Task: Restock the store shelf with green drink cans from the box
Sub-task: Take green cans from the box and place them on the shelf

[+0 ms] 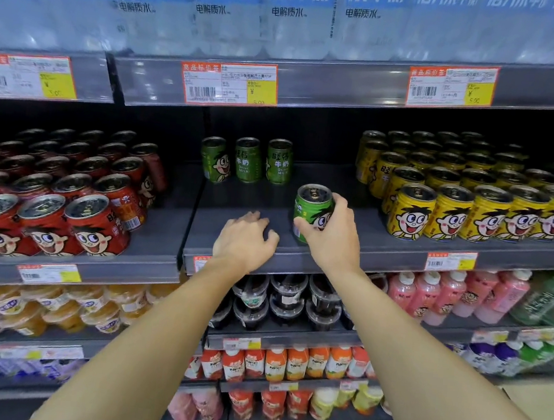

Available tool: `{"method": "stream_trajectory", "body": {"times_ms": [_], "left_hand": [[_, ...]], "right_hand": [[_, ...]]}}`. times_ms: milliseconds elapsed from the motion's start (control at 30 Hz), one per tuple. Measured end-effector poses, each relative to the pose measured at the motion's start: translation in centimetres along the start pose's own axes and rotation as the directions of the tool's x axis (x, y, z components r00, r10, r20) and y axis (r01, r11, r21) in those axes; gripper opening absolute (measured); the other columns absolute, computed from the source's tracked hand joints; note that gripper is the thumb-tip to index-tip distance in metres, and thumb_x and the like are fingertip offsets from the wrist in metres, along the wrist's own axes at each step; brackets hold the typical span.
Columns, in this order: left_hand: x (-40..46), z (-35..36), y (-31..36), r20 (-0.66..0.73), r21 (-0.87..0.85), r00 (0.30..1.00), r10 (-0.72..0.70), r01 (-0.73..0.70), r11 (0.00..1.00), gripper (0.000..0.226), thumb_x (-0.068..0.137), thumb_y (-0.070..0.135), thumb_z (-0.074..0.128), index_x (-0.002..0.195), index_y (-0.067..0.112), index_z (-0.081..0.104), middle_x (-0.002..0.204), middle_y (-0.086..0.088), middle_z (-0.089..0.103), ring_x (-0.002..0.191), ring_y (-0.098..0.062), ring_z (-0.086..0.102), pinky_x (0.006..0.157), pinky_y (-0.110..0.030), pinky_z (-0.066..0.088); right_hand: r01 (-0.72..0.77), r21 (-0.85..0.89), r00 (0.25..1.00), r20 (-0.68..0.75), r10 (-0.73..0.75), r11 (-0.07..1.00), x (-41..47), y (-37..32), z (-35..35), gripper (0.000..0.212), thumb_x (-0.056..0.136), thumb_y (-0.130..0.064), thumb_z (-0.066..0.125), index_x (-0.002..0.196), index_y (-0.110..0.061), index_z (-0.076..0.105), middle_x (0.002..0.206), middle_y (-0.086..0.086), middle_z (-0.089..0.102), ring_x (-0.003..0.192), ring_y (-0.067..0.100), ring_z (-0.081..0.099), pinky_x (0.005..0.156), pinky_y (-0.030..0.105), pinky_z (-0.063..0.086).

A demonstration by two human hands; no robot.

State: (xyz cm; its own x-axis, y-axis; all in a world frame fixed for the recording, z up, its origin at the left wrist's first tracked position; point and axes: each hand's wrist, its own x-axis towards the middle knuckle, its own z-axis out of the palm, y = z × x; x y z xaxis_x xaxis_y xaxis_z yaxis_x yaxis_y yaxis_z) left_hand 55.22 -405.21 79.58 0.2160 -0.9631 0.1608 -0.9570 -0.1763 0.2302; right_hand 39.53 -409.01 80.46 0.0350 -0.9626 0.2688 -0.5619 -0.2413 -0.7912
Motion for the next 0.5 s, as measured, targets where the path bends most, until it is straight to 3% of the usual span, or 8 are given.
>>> {"method": "stream_trajectory", "body": {"times_ms": [167, 500], "left_hand": [[-0.5, -0.3, 0.4, -0.023, -0.027, 1.000, -0.012, 0.012, 1.000, 0.048, 0.096, 0.037, 0.039, 0.135, 0.015, 0.055, 0.151, -0.009, 0.040, 0.137, -0.022, 0.039, 0.110, -0.032, 0.029], [-0.4, -0.2, 0.2, 0.021, -0.052, 1.000, -0.023, 0.024, 0.998, 0.055, 0.096, 0.044, 0.039, 0.145, 0.019, 0.044, 0.157, -0.003, 0.030, 0.144, -0.017, 0.026, 0.114, -0.030, 0.020]], "right_hand": [[0.051, 0.096, 0.990, -0.138, -0.038, 0.994, -1.3, 0.1, 0.8, 0.065, 0.083, -0.030, 0.076, 0.136, -0.016, 0.042, 0.129, 0.002, 0.049, 0.120, 0.022, 0.051, 0.095, 0.037, 0.046], [-0.010, 0.070, 0.992, -0.122, 0.018, 0.998, 3.6, -0.8, 2.0, 0.065, 0.083, -0.024, 0.076, 0.136, -0.014, 0.040, 0.130, 0.009, 0.049, 0.118, 0.027, 0.053, 0.090, 0.035, 0.044]]}}
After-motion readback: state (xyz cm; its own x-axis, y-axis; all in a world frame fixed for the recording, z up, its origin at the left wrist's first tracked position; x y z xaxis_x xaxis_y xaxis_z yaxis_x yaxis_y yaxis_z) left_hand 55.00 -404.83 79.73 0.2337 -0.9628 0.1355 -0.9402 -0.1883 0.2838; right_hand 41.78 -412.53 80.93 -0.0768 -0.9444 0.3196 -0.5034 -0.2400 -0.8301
